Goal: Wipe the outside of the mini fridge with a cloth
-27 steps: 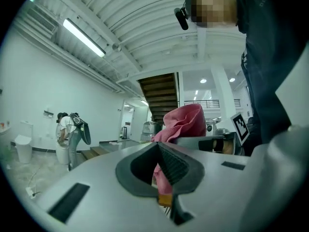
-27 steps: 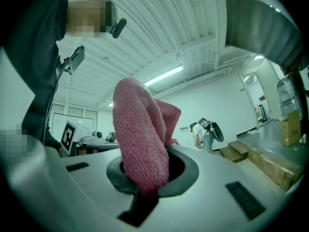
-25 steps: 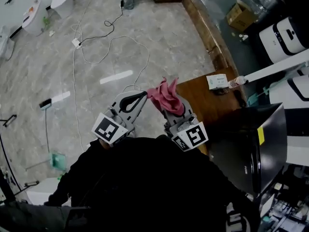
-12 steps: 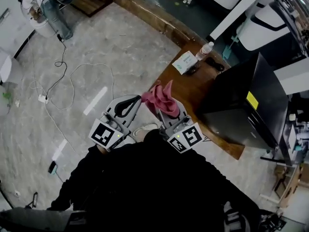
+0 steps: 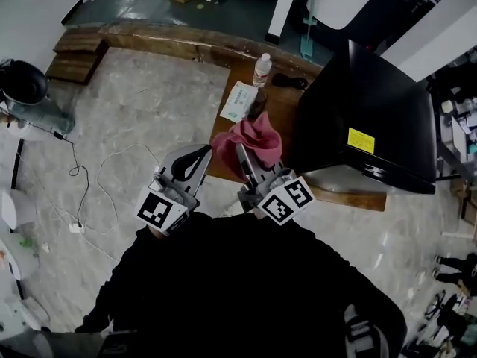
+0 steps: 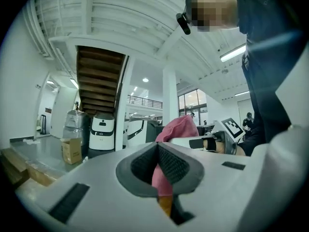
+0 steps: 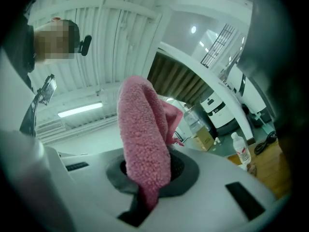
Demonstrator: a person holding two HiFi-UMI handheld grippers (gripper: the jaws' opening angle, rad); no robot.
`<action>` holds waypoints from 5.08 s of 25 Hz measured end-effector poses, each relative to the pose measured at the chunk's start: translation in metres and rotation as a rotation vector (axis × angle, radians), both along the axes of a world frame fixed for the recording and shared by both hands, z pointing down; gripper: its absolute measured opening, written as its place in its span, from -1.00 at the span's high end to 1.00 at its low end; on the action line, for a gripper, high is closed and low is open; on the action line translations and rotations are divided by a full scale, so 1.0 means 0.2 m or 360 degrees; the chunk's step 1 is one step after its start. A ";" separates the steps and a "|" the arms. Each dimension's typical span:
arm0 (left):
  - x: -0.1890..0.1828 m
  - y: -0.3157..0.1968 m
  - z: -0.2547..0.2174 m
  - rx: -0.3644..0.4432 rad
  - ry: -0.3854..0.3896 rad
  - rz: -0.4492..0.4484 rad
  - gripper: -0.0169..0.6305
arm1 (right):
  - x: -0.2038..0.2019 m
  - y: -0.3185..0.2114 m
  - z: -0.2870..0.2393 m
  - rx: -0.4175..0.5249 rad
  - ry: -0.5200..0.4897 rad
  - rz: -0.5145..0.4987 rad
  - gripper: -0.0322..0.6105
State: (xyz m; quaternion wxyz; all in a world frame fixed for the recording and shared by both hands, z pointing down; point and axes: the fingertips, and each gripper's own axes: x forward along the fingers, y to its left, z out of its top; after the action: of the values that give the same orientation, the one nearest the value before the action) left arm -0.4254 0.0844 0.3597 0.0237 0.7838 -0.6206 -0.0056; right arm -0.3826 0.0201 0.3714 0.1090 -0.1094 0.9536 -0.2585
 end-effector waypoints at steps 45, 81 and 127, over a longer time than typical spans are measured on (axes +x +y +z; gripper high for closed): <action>0.66 -1.35 0.39 -0.0168 -0.0018 0.1821 0.93 | 0.89 -1.05 0.73 -0.1293 -0.1286 0.1871 0.79; 0.64 -1.39 1.44 -0.0655 -0.0186 0.1688 0.93 | 0.82 -0.93 1.85 -0.1701 -0.0819 0.1981 0.79; 0.48 -2.27 1.13 -0.0454 -0.0222 0.1430 0.93 | 0.56 -2.00 1.25 -0.1357 -0.1376 0.1745 0.79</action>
State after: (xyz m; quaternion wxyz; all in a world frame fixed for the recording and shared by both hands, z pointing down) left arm -0.3291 -0.3692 0.5851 0.0893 0.9620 -0.2147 0.1433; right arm -0.2714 -0.3799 0.6222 0.5271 -0.4830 0.4580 -0.5283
